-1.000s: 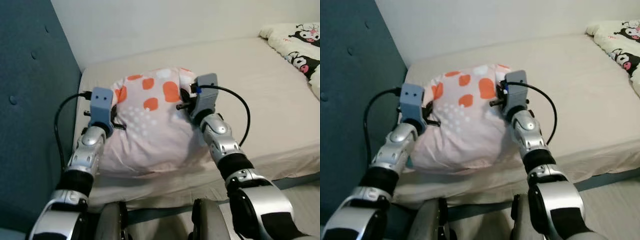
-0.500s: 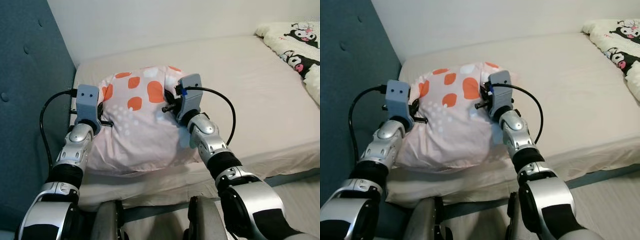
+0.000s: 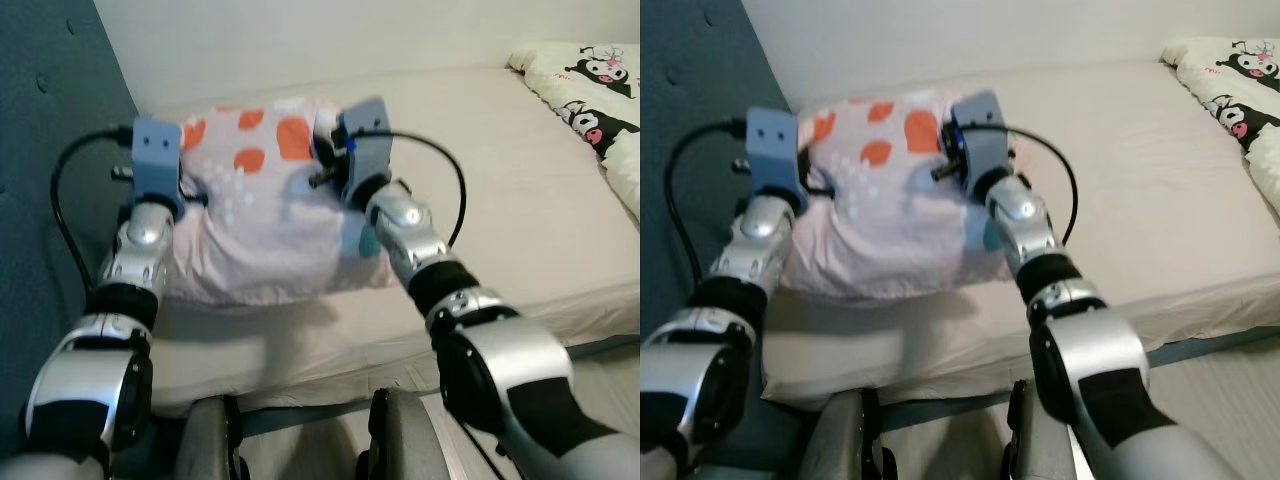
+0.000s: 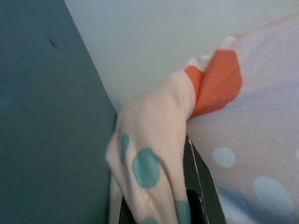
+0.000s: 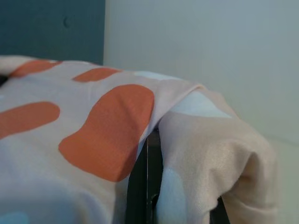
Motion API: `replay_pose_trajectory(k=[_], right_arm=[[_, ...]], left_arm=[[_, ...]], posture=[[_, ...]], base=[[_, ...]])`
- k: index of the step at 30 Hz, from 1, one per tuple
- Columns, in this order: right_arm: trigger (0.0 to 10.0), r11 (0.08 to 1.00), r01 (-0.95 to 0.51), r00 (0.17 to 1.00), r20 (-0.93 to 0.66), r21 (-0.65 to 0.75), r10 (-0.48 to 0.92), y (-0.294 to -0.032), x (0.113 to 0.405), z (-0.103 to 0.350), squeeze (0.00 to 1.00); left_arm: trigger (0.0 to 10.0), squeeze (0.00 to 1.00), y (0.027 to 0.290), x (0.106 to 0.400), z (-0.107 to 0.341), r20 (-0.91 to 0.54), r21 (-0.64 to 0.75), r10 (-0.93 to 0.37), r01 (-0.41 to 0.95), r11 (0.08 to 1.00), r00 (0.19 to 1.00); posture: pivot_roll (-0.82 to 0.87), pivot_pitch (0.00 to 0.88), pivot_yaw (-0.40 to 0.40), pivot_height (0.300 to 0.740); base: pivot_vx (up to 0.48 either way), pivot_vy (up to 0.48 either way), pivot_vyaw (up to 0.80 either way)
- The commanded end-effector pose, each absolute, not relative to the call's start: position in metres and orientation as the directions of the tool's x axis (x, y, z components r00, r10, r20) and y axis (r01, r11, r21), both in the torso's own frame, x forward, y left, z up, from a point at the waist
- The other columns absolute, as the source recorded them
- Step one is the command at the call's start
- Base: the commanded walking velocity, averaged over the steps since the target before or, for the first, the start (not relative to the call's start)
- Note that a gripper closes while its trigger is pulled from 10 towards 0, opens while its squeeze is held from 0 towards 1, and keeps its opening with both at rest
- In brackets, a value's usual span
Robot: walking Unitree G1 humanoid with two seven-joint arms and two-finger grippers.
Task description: Clean up the room
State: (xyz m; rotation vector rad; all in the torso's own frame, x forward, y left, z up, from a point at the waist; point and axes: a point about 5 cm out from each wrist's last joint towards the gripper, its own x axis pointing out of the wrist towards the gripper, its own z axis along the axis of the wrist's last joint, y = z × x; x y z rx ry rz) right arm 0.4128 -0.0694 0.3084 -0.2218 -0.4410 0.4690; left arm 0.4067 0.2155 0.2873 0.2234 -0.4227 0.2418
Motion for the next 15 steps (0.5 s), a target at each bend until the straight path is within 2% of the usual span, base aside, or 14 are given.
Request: replay_pose_trajectory(k=[1,5,6,8,11,13,15], right_arm=[[10.0,0.886,-0.327,0.765,0.458,-0.329,0.453,-0.079,0.411,0.338,0.0],[10.0,0.886,-0.327,0.734,0.502,-0.328,0.457,-0.075,0.408,0.356,0.0],[10.0,0.876,-0.356,0.733,0.484,-0.326,0.478,-0.07,0.408,0.35,0.0],[10.0,0.855,-0.415,0.735,0.44,-0.312,0.517,-0.061,0.408,0.335,0.0],[10.0,0.85,-0.427,0.735,0.429,-0.308,0.525,-0.059,0.408,0.332,0.0],[10.0,0.811,-0.52,0.764,0.279,-0.268,0.582,-0.048,0.408,0.282,0.0],[10.0,0.811,-0.52,0.764,0.279,-0.268,0.582,-0.048,0.408,0.282,0.0]], left_arm=[[10.0,0.0,0.244,0.398,0.316,0.525,0.096,0.315,-0.423,0.901,0.791],[10.0,0.0,0.255,0.392,0.332,0.59,0.068,0.369,-0.499,0.864,0.718],[10.0,0.0,0.258,0.391,0.324,0.583,0.087,0.385,-0.526,0.846,0.715],[10.0,0.0,0.261,0.391,0.306,0.552,0.123,0.402,-0.548,0.827,0.731],[10.0,0.0,0.262,0.391,0.302,0.544,0.131,0.406,-0.553,0.823,0.734],[10.0,0.0,0.258,0.393,0.258,0.432,0.26,0.389,-0.525,0.81,0.814],[10.0,0.0,0.258,0.393,0.258,0.432,0.26,0.389,-0.525,0.81,0.814]], posture=[[0.01,0.27,-0.037,0.578],[0.01,0.267,-0.036,0.578],[0.01,0.269,-0.037,0.578],[0.01,0.273,-0.037,0.578],[0.01,0.273,-0.037,0.578],[0.01,0.289,-0.045,0.578],[0.01,0.289,-0.045,0.578]], base=[[0.0,0.0,0.0],[0.0,0.0,0.0],[0.0,0.0,0.0],[0.0,0.0,0.0],[0.0,0.0,0.0],[0.0,0.0,0.0],[0.0,0.0,0.0]])
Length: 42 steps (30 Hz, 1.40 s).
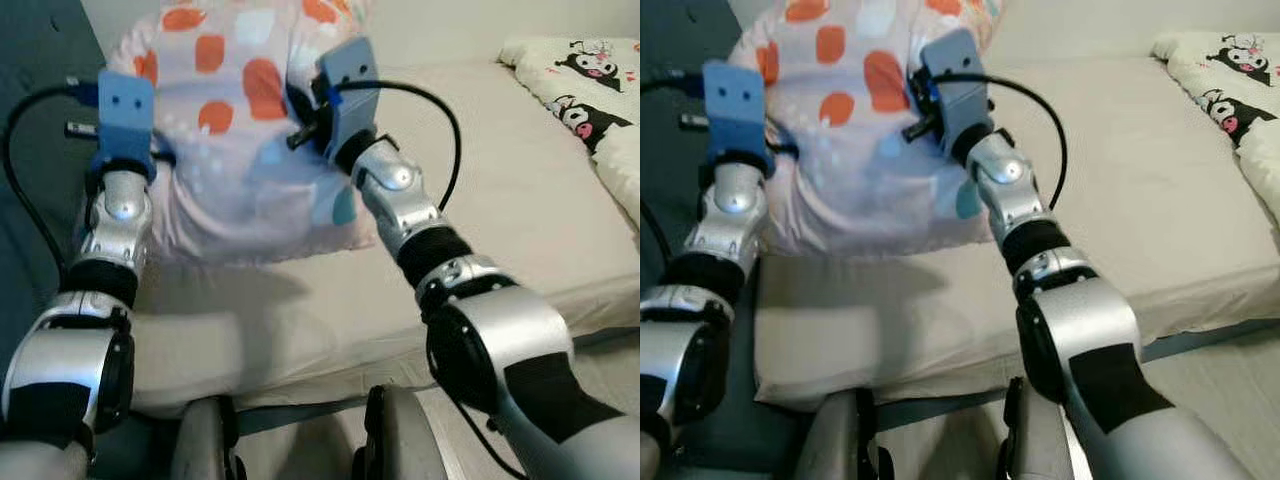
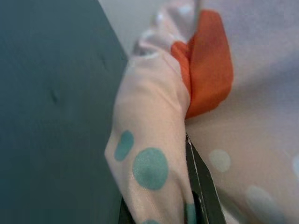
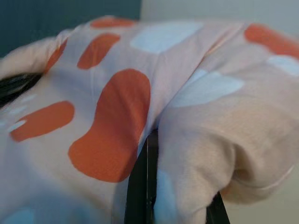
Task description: Clean up the room
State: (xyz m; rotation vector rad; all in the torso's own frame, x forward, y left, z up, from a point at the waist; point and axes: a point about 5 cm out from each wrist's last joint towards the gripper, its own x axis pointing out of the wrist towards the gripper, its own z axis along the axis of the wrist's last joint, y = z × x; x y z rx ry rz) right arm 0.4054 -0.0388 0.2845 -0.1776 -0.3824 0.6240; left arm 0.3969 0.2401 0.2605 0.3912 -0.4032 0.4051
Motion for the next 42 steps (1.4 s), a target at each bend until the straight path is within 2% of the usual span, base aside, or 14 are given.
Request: replay_pose_trajectory(k=[1,2,3,5,6,11,16,25,30,34,37,42], right_arm=[[10.0,0.8,-0.556,0.772,0.215,-0.226,0.598,-0.044,0.406,0.259,0.0],[10.0,0.806,-0.566,0.796,0.141,-0.171,0.589,-0.045,0.404,0.232,0.0],[10.0,0.806,-0.566,0.796,0.141,-0.171,0.589,-0.045,0.404,0.232,0.0],[10.0,0.848,-0.527,0.848,0.031,-0.047,0.529,-0.057,0.401,0.193,0.0],[10.0,0.863,-0.506,0.863,0.001,-0.007,0.506,-0.061,0.399,0.182,0.0],[10.0,0.893,-0.446,0.892,-0.048,0.066,0.449,-0.075,0.397,0.163,0.0],[10.0,0.874,-0.479,0.874,-0.044,0.086,0.484,-0.076,0.395,0.161,0.0],[10.0,0.85,-0.523,0.851,-0.016,0.063,0.525,-0.071,0.395,0.167,0.0],[10.0,0.835,-0.548,0.836,0.01,0.049,0.548,-0.068,0.395,0.171,0.0],[10.0,0.873,-0.486,0.874,0.043,0.032,0.484,-0.075,0.4,0.182,0.0],[10.0,0.899,-0.438,0.898,0.048,0.003,0.437,-0.081,0.404,0.189,0.0],[10.0,0.935,-0.353,0.931,0.092,-0.022,0.354,-0.093,0.414,0.218,0.0]], left_arm=[[10.0,0.0,0.256,0.392,0.235,0.364,0.319,0.376,-0.493,0.809,0.852],[10.0,0.0,0.25,0.389,0.202,0.255,0.362,0.362,-0.435,0.824,0.897],[10.0,0.0,0.25,0.389,0.202,0.255,0.362,0.362,-0.435,0.824,0.897],[10.0,0.0,0.229,0.379,0.141,0.04,0.424,0.324,-0.31,0.851,0.945],[10.0,0.0,0.22,0.375,0.124,-0.015,0.439,0.302,-0.265,0.859,0.953],[10.0,0.0,0.198,0.368,0.102,-0.068,0.43,0.287,-0.231,0.873,0.956],[10.0,0.0,0.184,0.369,0.102,-0.071,0.364,0.286,-0.242,0.899,0.956],[10.0,0.0,0.181,0.372,0.106,-0.062,0.344,0.281,-0.244,0.907,0.958],[10.0,0.0,0.18,0.376,0.113,-0.065,0.283,0.221,-0.194,0.939,0.973],[10.0,0.0,0.185,0.377,0.117,-0.062,0.245,0.215,-0.194,0.95,0.975],[10.0,0.0,0.188,0.381,0.127,-0.031,0.238,0.259,-0.245,0.94,0.965],[10.0,0.0,0.194,0.396,0.171,0.109,0.226,0.341,-0.357,0.906,0.934]], posture=[[0.01,0.292,-0.048,0.578],[0.02,0.296,-0.054,0.578],[0.02,0.296,-0.054,0.578],[0.01,0.301,-0.057,0.578],[0.01,0.301,-0.057,0.578],[0.01,0.303,-0.056,0.578],[0.01,0.297,-0.047,0.578],[0.01,0.291,-0.043,0.578],[0.02,0.286,-0.042,0.578],[0.02,0.282,-0.04,0.578],[0.03,0.281,-0.043,0.578],[0.04,0.279,-0.047,0.578]], base=[[0.0,0.0,0.0],[0.0,0.0,0.0],[0.0,0.0,0.0],[0.0,0.0,0.0],[0.0,0.0,0.0],[0.0,0.0,0.0],[0.0,0.0,0.0],[0.0,0.0,0.0],[0.0,0.0,0.0],[0.0,0.0,0.0],[0.0,0.0,0.0],[0.0,0.0,0.0]])
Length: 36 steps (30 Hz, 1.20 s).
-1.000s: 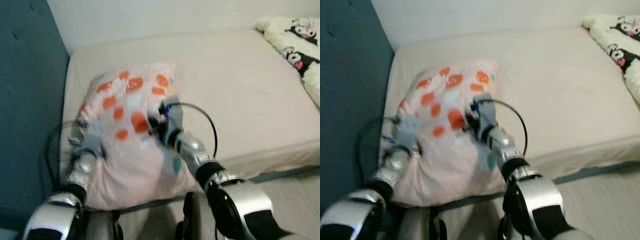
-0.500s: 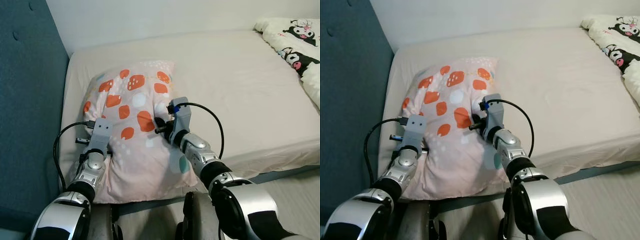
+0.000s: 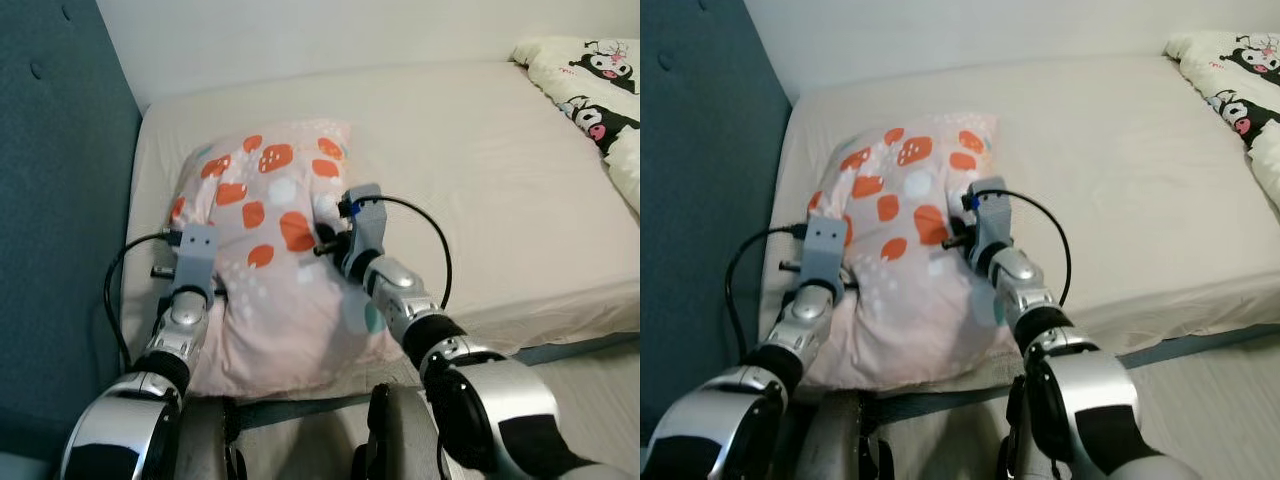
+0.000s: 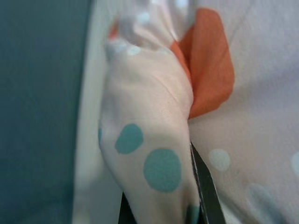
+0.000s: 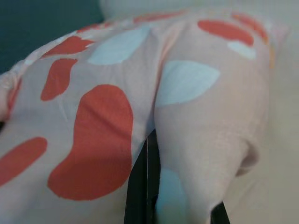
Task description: Clean up the room
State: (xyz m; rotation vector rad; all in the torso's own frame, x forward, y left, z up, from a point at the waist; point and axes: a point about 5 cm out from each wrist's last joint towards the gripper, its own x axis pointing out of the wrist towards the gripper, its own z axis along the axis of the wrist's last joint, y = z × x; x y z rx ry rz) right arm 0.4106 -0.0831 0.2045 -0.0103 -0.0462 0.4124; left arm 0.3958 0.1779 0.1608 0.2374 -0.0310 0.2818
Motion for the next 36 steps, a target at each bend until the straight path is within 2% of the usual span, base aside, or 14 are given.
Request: replay_pose_trajectory(k=[1,3,4,5,9,12,15,19,23,27,29,30,33,36], right_arm=[[10.0,0.937,-0.348,0.932,0.102,-0.026,0.348,-0.094,0.416,0.223,0.0],[10.0,0.932,-0.362,0.916,0.176,-0.027,0.361,-0.088,0.419,0.251,0.0],[10.0,0.932,-0.362,0.916,0.176,-0.027,0.361,-0.088,0.419,0.251,0.0],[10.0,0.924,-0.381,0.897,0.23,-0.023,0.376,-0.081,0.42,0.271,0.0],[10.0,0.89,-0.456,0.847,0.294,-0.026,0.443,-0.064,0.417,0.288,0.0],[10.0,0.864,-0.502,0.812,0.318,-0.046,0.489,-0.052,0.413,0.294,0.0],[10.0,0.798,-0.59,0.743,0.301,-0.124,0.597,-0.03,0.406,0.289,0.0],[10.0,0.765,-0.62,0.724,0.248,-0.173,0.643,-0.023,0.403,0.277,0.0],[10.0,0.756,-0.628,0.752,0.106,-0.182,0.65,-0.026,0.402,0.24,0.0],[10.0,0.808,-0.575,0.815,0.001,-0.128,0.58,-0.043,0.403,0.207,0.0],[10.0,0.869,-0.488,0.873,-0.05,-0.082,0.486,-0.062,0.404,0.19,0.0],[10.0,0.869,-0.488,0.873,-0.05,-0.082,0.486,-0.062,0.404,0.19,0.0],[10.0,0.909,-0.411,0.91,-0.092,-0.068,0.405,-0.081,0.405,0.177,0.0],[10.0,0.915,-0.398,0.915,-0.098,-0.062,0.391,-0.085,0.405,0.174,0.0]], left_arm=[[10.0,0.0,0.194,0.397,0.173,0.114,0.223,0.342,-0.359,0.906,0.933],[10.0,0.0,0.209,0.404,0.214,0.227,0.168,0.404,-0.444,0.88,0.886],[10.0,0.0,0.209,0.404,0.214,0.227,0.168,0.404,-0.444,0.88,0.886],[10.0,0.0,0.219,0.407,0.243,0.301,0.127,0.432,-0.485,0.865,0.85],[10.0,0.0,0.23,0.405,0.269,0.404,0.151,0.384,-0.475,0.867,0.83],[10.0,0.0,0.237,0.402,0.277,0.449,0.178,0.367,-0.484,0.857,0.814],[10.0,0.0,0.253,0.395,0.28,0.509,0.246,0.377,-0.55,0.798,0.774],[10.0,0.0,0.258,0.392,0.273,0.513,0.286,0.382,-0.573,0.768,0.769],[10.0,0.0,0.27,0.384,0.249,0.488,0.374,0.41,-0.608,0.7,0.771],[10.0,0.0,0.278,0.377,0.225,0.448,0.419,0.456,-0.632,0.653,0.769],[10.0,0.0,0.272,0.375,0.205,0.398,0.418,0.478,-0.618,0.666,0.783],[10.0,0.0,0.272,0.375,0.205,0.398,0.418,0.478,-0.618,0.666,0.783],[10.0,0.0,0.246,0.377,0.181,0.343,0.441,0.434,-0.551,0.709,0.833],[10.0,0.0,0.24,0.378,0.179,0.339,0.438,0.429,-0.544,0.716,0.838]], posture=[[0.04,0.279,-0.047,0.578],[0.04,0.27,-0.05,0.578],[0.04,0.27,-0.05,0.578],[0.04,0.27,-0.05,0.578],[0.04,0.263,-0.051,0.578],[0.04,0.263,-0.051,0.578],[0.05,0.264,-0.054,0.578],[0.05,0.264,-0.054,0.578],[0.06,0.274,-0.067,0.578],[0.07,0.286,-0.076,0.578],[0.07,0.29,-0.078,0.578],[0.07,0.29,-0.078,0.578],[0.07,0.292,-0.073,0.578],[0.07,0.292,-0.073,0.578]], base=[[0.0,0.0,0.0],[0.0,0.0,0.0],[0.0,0.0,0.0],[0.0,0.0,0.0],[0.0,0.0,0.0],[0.0,0.0,0.0],[0.0,0.0,0.0],[0.0,0.0,0.0],[0.0,0.0,0.0],[0.0,0.0,0.0],[0.0,0.0,0.0],[0.0,0.0,0.0],[0.0,0.0,0.0],[0.0,0.0,0.0]])
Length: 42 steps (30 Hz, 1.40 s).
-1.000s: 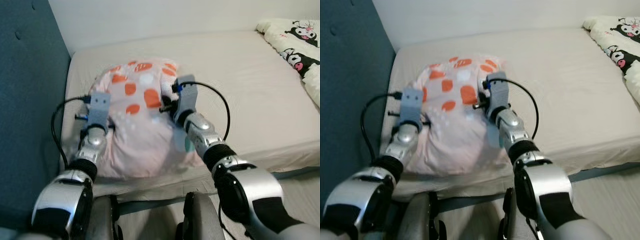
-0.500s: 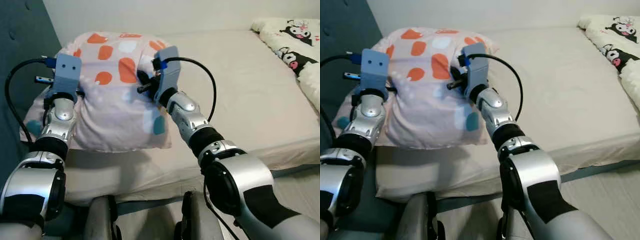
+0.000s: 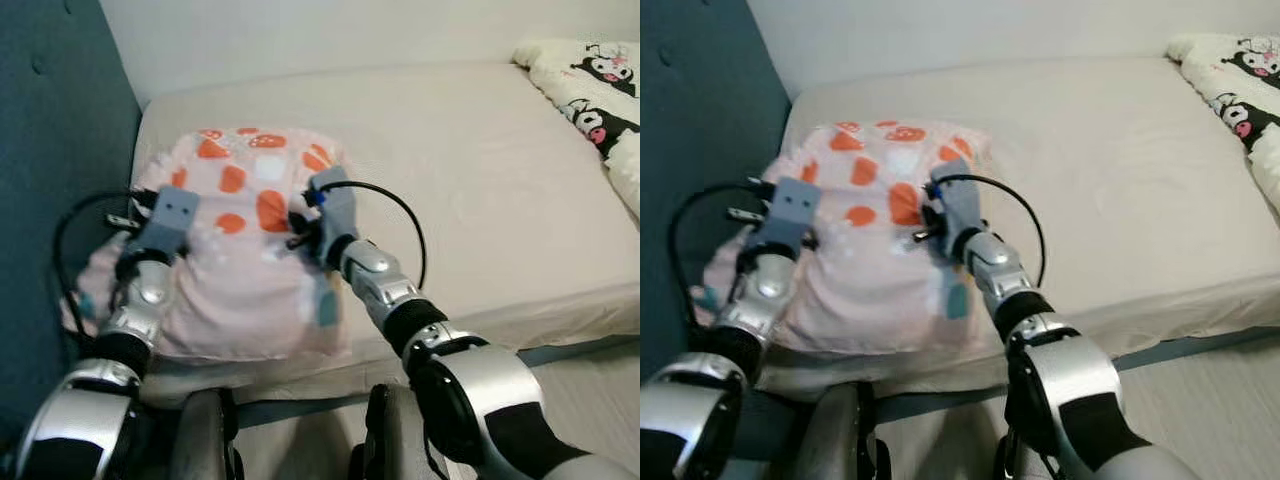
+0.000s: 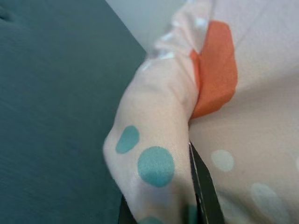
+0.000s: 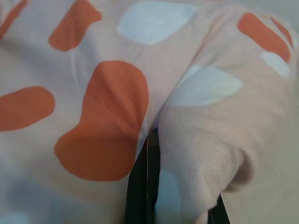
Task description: Clean up the room
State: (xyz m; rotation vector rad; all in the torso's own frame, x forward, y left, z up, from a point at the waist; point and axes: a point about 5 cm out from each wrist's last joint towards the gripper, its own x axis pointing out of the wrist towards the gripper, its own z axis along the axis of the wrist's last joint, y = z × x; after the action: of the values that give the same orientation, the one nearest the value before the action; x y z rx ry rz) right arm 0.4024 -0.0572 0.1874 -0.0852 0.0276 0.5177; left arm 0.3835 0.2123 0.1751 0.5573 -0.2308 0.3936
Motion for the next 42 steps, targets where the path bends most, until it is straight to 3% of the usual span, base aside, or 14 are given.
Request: replay_pose_trajectory(k=[1,4,11,12,14,15,23,24,31,39,42], right_arm=[[10.0,0.922,-0.383,0.921,-0.101,-0.048,0.377,-0.09,0.405,0.173,0.0],[10.0,0.933,-0.358,0.93,-0.103,-0.04,0.352,-0.097,0.406,0.172,0.0],[10.0,0.941,-0.335,0.939,-0.105,-0.051,0.328,-0.102,0.406,0.171,0.0],[10.0,0.946,-0.32,0.944,-0.11,-0.058,0.312,-0.105,0.406,0.17,0.51],[10.0,0.947,-0.317,0.945,-0.111,-0.058,0.309,-0.105,0.406,0.17,0.51],[10.0,0.95,-0.308,0.947,-0.11,-0.057,0.3,-0.107,0.406,0.17,1.0],[10.0,0.962,-0.264,0.962,-0.097,-0.071,0.257,-0.113,0.407,0.172,1.0],[10.0,0.972,-0.223,0.973,-0.072,-0.072,0.218,-0.117,0.409,0.175,0.0],[10.0,0.984,-0.171,0.985,0.022,0.042,0.17,-0.126,0.411,0.187,0.0],[10.0,0.974,-0.22,0.973,0.084,0.052,0.215,-0.127,0.403,0.177,0.0],[10.0,0.98,-0.192,0.979,0.074,0.054,0.188,-0.137,0.399,0.166,0.0]], left_arm=[[10.0,0.0,0.232,0.379,0.178,0.337,0.429,0.423,-0.537,0.727,0.841],[10.0,0.0,0.217,0.381,0.179,0.349,0.42,0.39,-0.514,0.748,0.852],[10.0,0.0,0.216,0.379,0.179,0.363,0.452,0.361,-0.501,0.738,0.859],[10.0,0.0,0.221,0.378,0.177,0.354,0.454,0.382,-0.514,0.728,0.854],[10.0,0.0,0.223,0.377,0.177,0.352,0.454,0.388,-0.518,0.725,0.852],[10.0,0.0,0.225,0.377,0.176,0.348,0.449,0.4,-0.526,0.723,0.848],[10.0,0.0,0.23,0.375,0.175,0.348,0.463,0.419,-0.542,0.702,0.839],[10.0,0.0,0.23,0.374,0.174,0.344,0.468,0.421,-0.542,0.698,0.839],[10.0,0.0,0.233,0.373,0.175,0.358,0.496,0.425,-0.555,0.668,0.831],[10.0,0.0,0.274,0.352,0.159,0.302,0.506,0.558,-0.626,0.593,0.773],[10.0,0.0,0.278,0.339,0.144,0.186,0.456,0.536,-0.556,0.695,0.823]], posture=[[0.07,0.292,-0.063,0.578],[0.07,0.291,-0.058,0.578],[0.08,0.291,-0.059,0.578],[0.08,0.291,-0.057,0.578],[0.08,0.291,-0.057,0.578],[0.08,0.291,-0.057,0.578],[0.08,0.291,-0.056,0.578],[0.08,0.292,-0.058,0.578],[0.07,0.288,-0.056,0.578],[0.07,0.282,-0.047,0.578],[0.07,0.28,-0.037,0.578]], base=[[0.0,0.0,0.0],[0.0,0.0,0.0],[0.0,0.0,0.0],[0.0,0.0,0.0],[0.0,0.0,0.0],[0.0,0.0,0.0],[0.0,0.0,0.0],[0.0,0.0,0.0],[0.0,0.0,0.0],[0.0,0.0,0.0],[0.0,0.0,0.0]])
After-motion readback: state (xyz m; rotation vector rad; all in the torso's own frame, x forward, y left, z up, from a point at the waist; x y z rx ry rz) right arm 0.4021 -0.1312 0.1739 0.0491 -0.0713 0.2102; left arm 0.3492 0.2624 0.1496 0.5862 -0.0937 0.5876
